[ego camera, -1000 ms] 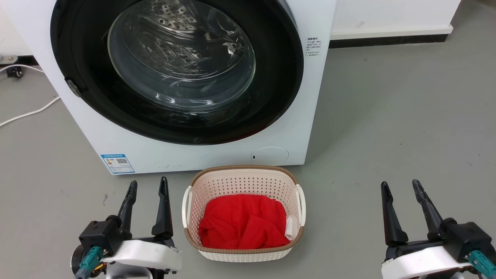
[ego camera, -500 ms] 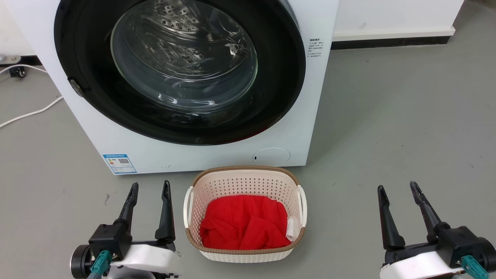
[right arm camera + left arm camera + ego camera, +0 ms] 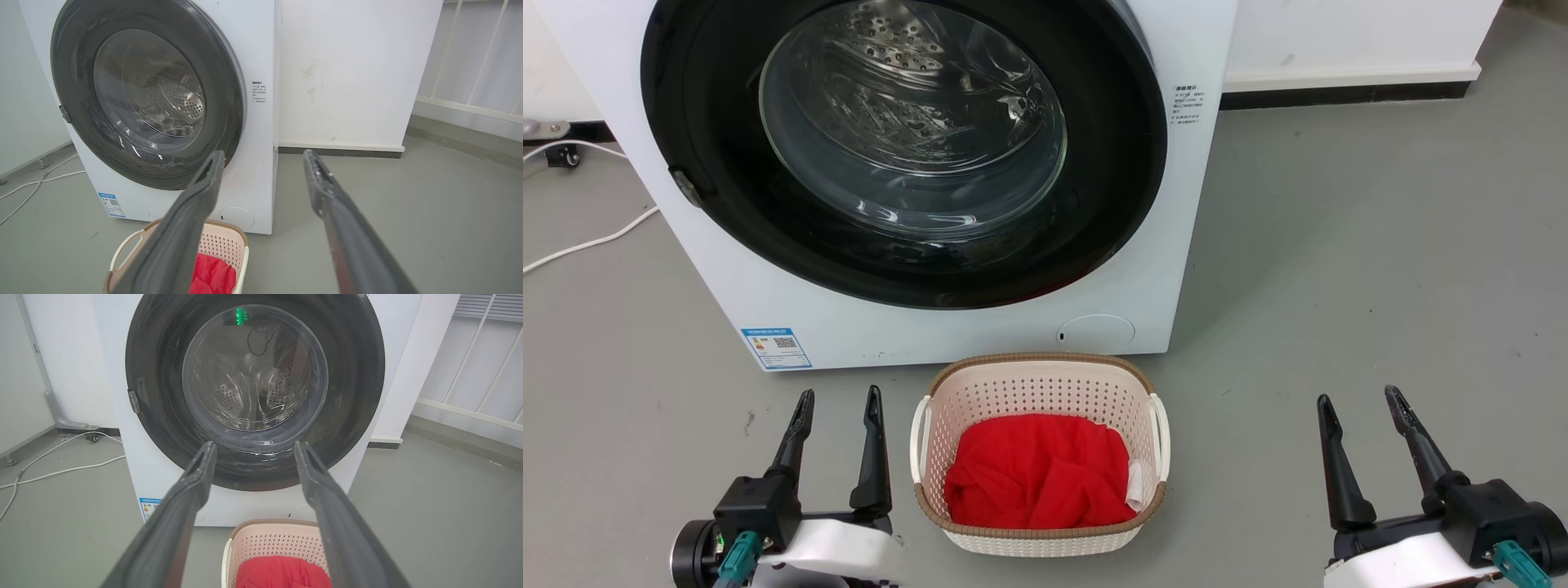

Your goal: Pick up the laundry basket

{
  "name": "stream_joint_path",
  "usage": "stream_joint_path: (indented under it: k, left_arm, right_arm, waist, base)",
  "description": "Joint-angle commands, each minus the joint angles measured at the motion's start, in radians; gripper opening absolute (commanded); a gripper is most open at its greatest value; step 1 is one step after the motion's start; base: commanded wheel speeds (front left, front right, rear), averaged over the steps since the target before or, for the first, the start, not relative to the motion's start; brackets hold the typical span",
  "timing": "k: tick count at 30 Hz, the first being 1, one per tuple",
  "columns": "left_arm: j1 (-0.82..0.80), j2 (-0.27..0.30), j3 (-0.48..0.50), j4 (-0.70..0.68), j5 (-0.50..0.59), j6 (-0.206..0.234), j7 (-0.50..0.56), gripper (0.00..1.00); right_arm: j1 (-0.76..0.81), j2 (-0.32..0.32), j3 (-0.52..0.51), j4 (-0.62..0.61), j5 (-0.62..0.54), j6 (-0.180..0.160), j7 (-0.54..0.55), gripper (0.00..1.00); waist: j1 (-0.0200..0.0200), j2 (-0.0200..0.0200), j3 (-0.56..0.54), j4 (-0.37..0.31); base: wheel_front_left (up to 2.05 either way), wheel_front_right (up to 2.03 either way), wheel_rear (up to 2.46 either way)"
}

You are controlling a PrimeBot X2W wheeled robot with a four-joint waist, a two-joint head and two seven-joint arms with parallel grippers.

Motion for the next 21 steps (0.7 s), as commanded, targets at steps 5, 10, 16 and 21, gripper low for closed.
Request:
stream_joint_path:
  k: [5, 10, 16, 21]
  left_arm:
    - [0.011, 0.003, 0.000, 0.004, -0.004, 0.006, -0.003, 1.00]
    - [0.008, 0.003, 0.001, 0.006, -0.003, 0.007, -0.003, 1.00]
    - [0.007, 0.003, 0.005, 0.009, -0.004, 0.007, -0.003, 1.00]
    - [-0.009, 0.003, 0.017, 0.021, -0.002, 0.002, -0.003, 1.00]
  right_arm:
    - [0.010, -0.004, -0.002, 0.005, 0.005, 0.000, -0.004, 1.00]
    - [0.008, -0.004, 0.001, 0.003, 0.009, 0.000, -0.004, 1.00]
    - [0.003, -0.004, 0.006, 0.006, 0.011, 0.000, -0.004, 1.00]
    - [-0.014, -0.004, 0.013, 0.009, 0.005, 0.000, -0.003, 1.00]
  waist:
    - [0.0000, 0.0000, -0.002, 0.000]
    - [0.0000, 0.0000, -0.002, -0.001]
    - [0.0000, 0.0000, 0.001, -0.004]
    - [0.0000, 0.0000, 0.011, -0.011]
  base:
    - [0.00, 0.00, 0.00]
    - [0.00, 0.00, 0.00]
    - [0.00, 0.00, 0.00]
    - [0.00, 0.00, 0.00]
